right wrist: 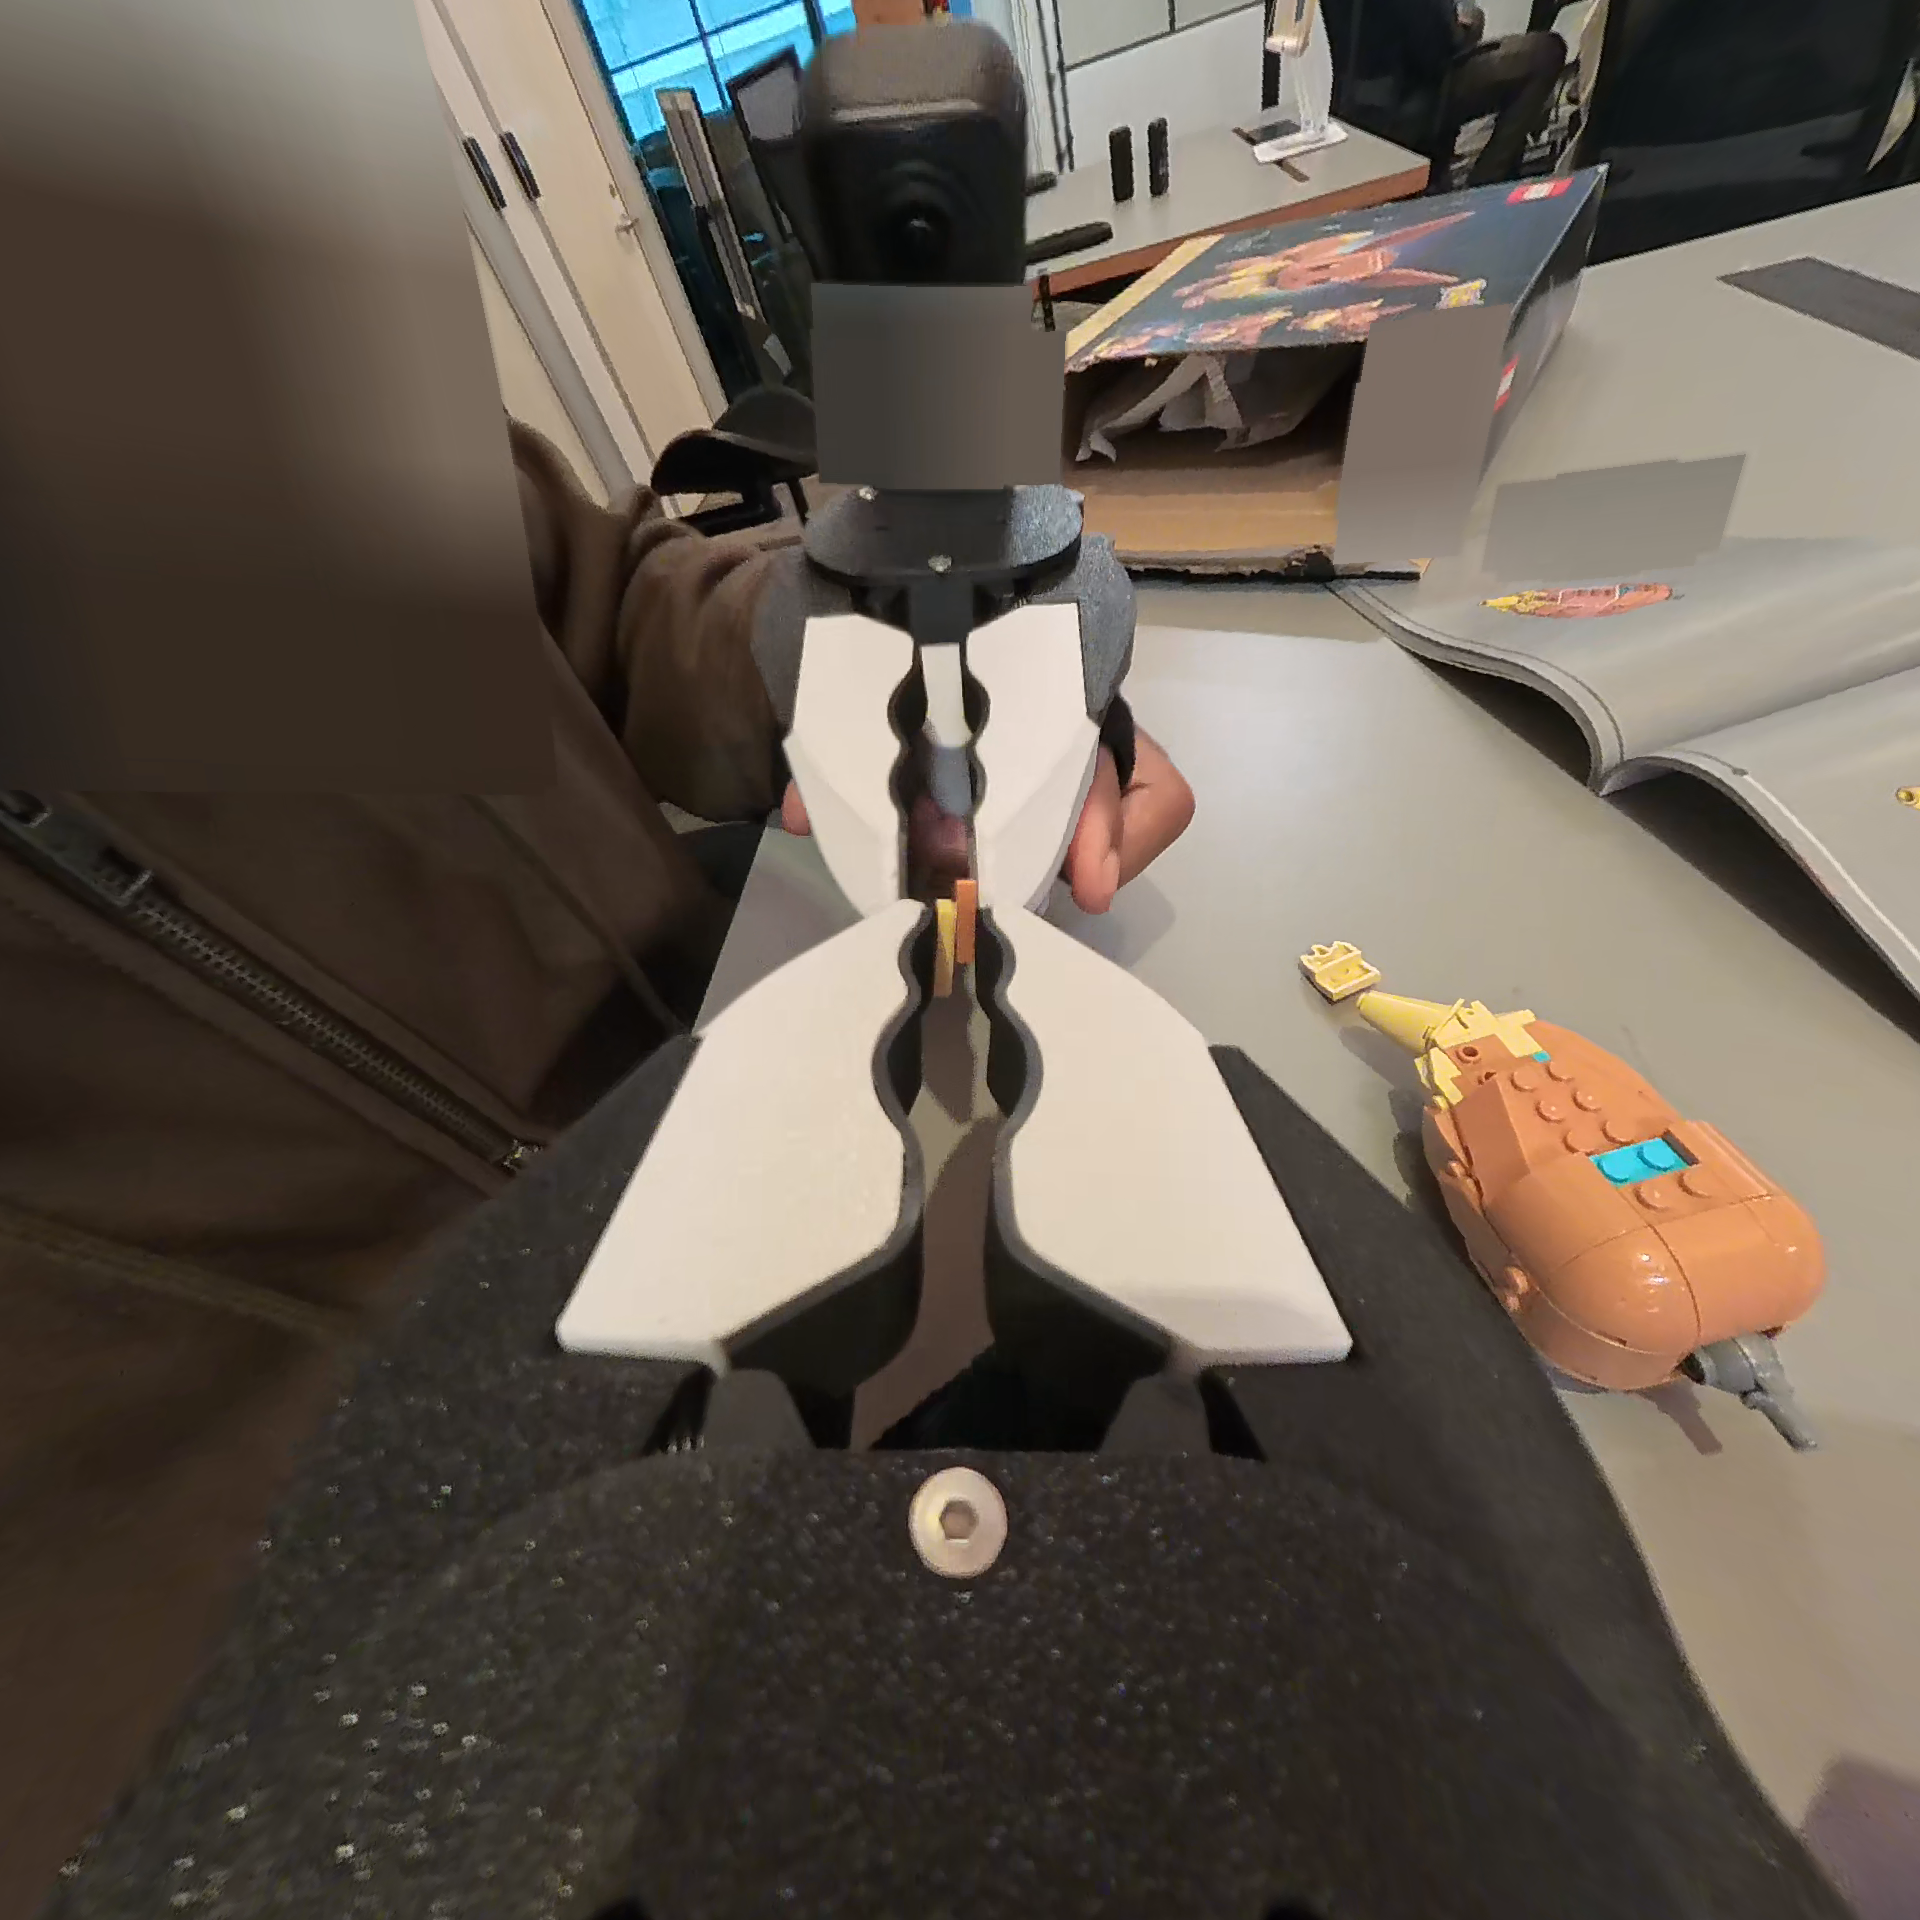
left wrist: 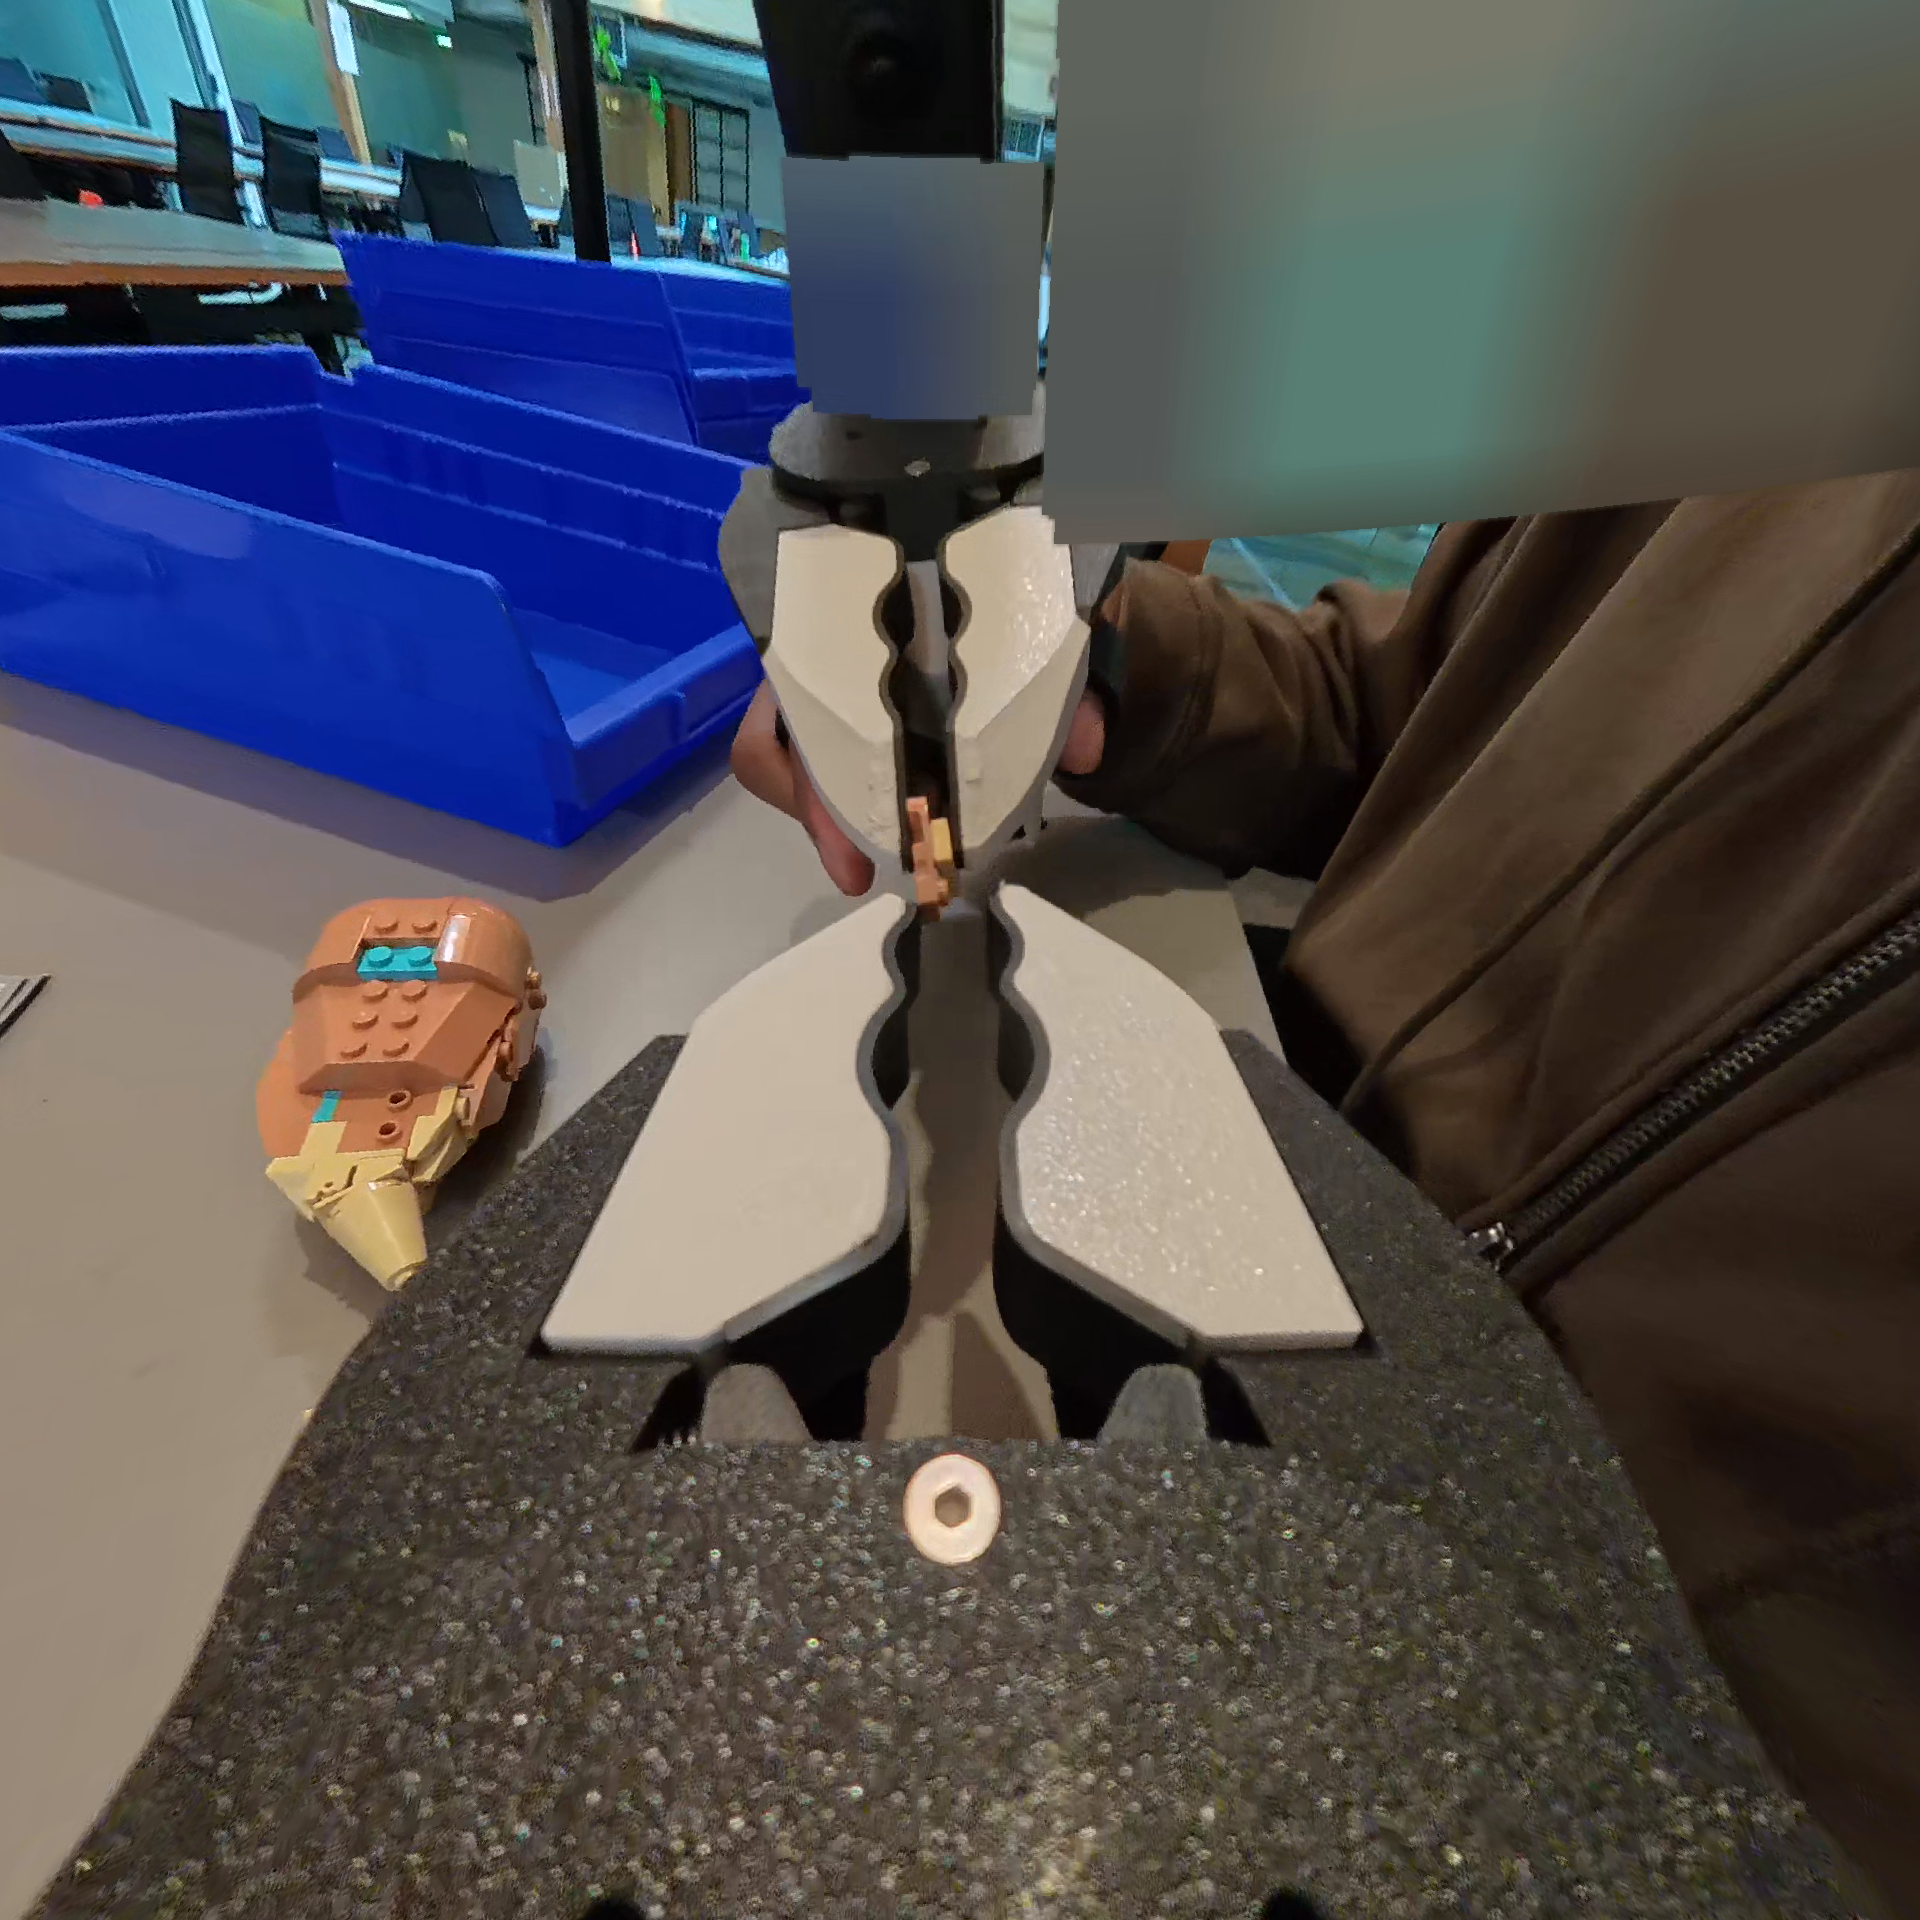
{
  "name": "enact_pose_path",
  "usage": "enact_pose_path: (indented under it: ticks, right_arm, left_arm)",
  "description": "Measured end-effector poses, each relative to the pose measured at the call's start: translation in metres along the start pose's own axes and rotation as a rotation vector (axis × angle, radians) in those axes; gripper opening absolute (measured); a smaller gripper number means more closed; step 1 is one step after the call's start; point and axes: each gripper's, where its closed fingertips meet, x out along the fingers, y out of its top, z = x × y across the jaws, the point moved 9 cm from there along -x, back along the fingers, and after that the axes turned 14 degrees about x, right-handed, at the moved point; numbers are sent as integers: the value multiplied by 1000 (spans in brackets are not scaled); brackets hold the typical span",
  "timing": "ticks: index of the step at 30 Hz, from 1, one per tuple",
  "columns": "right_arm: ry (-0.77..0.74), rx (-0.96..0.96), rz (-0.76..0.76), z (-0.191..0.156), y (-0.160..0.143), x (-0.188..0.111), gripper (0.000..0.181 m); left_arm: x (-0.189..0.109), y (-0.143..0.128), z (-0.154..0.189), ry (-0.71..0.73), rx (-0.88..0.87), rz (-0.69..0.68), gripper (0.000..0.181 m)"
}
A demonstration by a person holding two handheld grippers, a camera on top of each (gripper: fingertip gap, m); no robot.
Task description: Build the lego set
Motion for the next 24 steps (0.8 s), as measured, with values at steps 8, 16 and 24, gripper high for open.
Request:
enact_pose_path:
  ticks: [8,16,24]
  right_arm:
    - [-23,-5,-79,0,1,2,7]
    - [-43,-19,-153,0,2,5,7]
    - [-55,5,-99,3,5,3,7]
  left_arm:
    - [4,2,-4,-26,11,-132,6]
    - [9,3,-6,-65,-20,-224,5]
    - [7,-1,-11,-36,-110,-121,5]
